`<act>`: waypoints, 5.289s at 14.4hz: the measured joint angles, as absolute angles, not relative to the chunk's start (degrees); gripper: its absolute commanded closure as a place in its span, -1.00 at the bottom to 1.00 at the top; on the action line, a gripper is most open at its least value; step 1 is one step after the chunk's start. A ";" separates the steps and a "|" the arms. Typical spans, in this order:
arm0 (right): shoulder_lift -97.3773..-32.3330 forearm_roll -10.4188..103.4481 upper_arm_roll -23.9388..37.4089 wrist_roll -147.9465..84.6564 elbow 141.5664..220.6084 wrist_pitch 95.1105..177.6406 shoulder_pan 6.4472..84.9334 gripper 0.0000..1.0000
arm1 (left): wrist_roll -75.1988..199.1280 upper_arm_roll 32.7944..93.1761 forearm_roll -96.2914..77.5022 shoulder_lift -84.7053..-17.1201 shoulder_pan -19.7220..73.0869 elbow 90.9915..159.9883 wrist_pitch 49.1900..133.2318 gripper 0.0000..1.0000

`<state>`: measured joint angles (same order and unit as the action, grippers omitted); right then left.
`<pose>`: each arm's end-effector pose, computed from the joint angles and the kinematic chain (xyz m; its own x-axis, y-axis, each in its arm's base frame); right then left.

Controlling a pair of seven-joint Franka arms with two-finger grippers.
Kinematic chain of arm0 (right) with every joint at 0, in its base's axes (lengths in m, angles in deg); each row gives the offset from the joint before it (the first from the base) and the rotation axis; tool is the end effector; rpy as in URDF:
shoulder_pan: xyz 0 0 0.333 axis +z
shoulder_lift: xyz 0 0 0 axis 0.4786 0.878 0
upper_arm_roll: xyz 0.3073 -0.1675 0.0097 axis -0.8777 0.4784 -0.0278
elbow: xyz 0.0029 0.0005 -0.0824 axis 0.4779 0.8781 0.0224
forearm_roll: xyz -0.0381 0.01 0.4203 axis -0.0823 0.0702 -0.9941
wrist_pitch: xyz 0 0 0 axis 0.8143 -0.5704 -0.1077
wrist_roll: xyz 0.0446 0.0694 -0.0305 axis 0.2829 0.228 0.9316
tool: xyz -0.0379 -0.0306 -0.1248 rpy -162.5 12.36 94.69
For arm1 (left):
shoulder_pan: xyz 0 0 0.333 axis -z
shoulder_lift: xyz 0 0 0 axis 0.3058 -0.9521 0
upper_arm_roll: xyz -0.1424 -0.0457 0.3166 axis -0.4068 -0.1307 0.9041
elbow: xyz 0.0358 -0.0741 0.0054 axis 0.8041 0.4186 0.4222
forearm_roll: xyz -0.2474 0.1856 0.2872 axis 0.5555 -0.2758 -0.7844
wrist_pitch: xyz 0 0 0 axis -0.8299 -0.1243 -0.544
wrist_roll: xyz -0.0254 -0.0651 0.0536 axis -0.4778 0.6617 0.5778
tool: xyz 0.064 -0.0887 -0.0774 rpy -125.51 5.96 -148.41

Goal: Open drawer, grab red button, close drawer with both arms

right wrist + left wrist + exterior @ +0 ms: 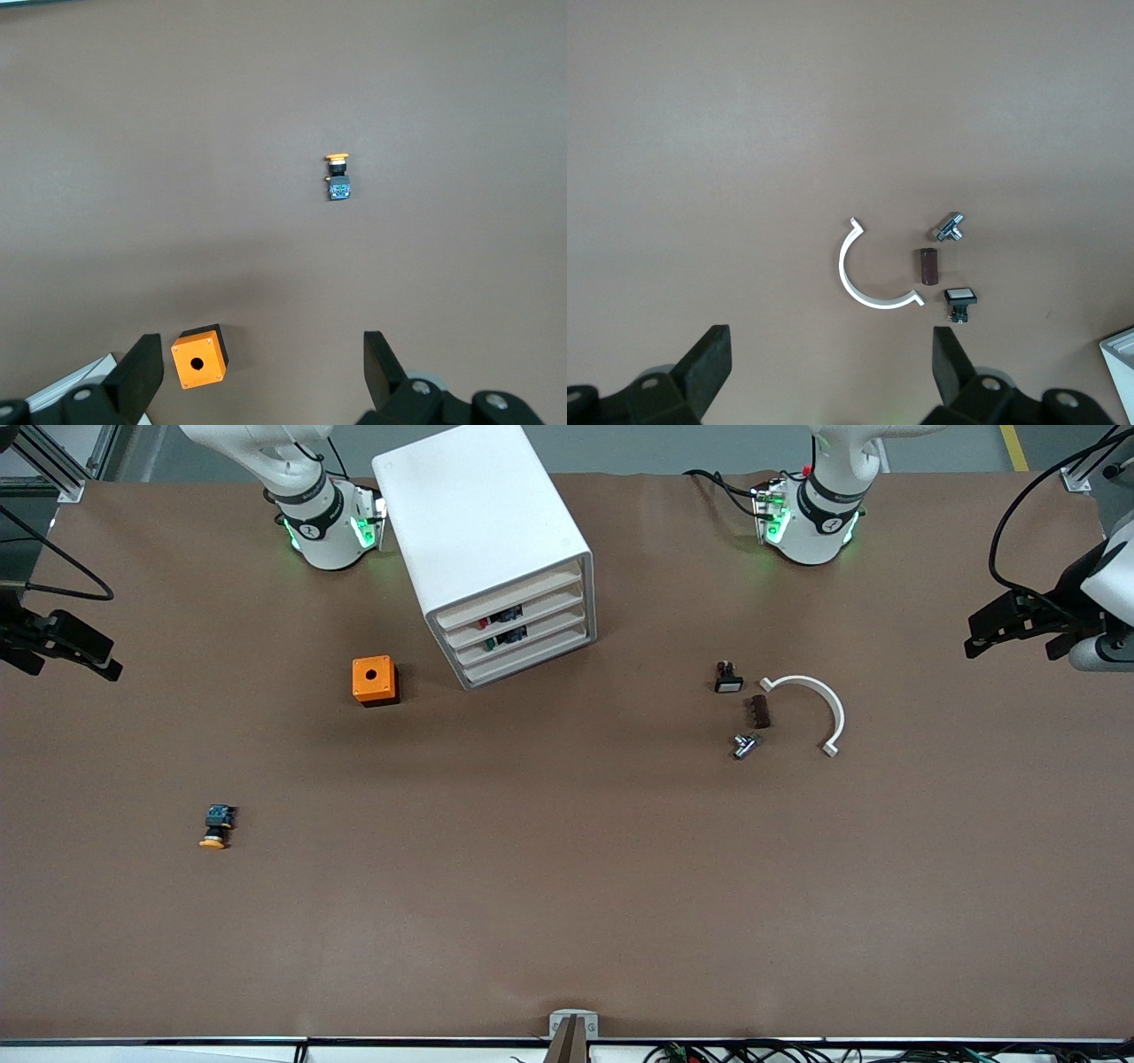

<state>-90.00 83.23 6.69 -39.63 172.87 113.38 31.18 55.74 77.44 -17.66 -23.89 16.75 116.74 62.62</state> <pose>0.5802 -0.0289 0.6469 0.9932 -0.1009 0.0590 -0.1005 -0.9949 -0.0095 0.5718 -0.0293 0.6365 0.9989 -0.0440 -0.0188 -0.0438 -0.9990 0.0110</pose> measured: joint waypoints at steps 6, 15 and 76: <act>-90.00 83.23 6.69 -39.63 172.88 113.25 31.18 -1.00 | 55.74 77.44 -17.66 -23.89 16.75 116.73 62.62 -1.00; -89.98 83.23 6.72 -39.63 172.93 113.18 31.17 -1.00 | 55.74 77.54 -17.66 -29.23 16.58 117.38 61.94 -1.00; -89.97 83.23 6.74 -39.63 172.99 113.04 31.17 -1.00 | 181.75 64.33 33.77 -78.06 48.10 109.22 58.01 0.61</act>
<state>-89.97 83.23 6.74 -39.63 172.99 113.04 31.17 181.75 64.33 33.77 -78.06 48.10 109.22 58.01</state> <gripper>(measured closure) 0.000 0.661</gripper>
